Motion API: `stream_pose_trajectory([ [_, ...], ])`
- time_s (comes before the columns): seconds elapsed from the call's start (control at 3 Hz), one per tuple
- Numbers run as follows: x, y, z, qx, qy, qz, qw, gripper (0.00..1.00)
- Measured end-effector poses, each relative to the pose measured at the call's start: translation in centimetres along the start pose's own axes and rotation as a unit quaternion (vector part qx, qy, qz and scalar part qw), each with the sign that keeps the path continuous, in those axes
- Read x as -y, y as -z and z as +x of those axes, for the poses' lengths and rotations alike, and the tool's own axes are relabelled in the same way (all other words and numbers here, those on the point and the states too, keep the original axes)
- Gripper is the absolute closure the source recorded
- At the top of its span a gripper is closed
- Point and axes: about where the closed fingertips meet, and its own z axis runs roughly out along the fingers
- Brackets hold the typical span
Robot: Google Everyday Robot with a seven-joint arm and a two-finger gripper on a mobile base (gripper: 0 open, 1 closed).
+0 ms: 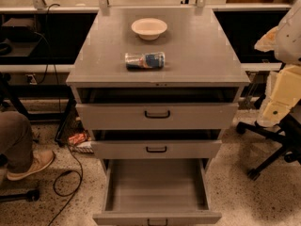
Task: Close bottom drawer
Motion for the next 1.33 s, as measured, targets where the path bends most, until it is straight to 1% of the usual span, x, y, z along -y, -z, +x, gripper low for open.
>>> stream_pose_trajectory([
  [0.33, 0.0, 0.0, 0.0, 0.0, 0.0, 0.0, 1.0, 0.0],
  [0.67, -1.2, -1.6, 0.7, 0.008, -0.016, -0.024, 0.9996, 0.0],
  [1.0, -5.2, -5.9, 3.0, 0.002, -0.074, -0.073, 0.9946, 0.0],
  [1.33, -5.3, -6.0, 2.8, 0.0, -0.065, -0.074, 0.9951, 0.0],
])
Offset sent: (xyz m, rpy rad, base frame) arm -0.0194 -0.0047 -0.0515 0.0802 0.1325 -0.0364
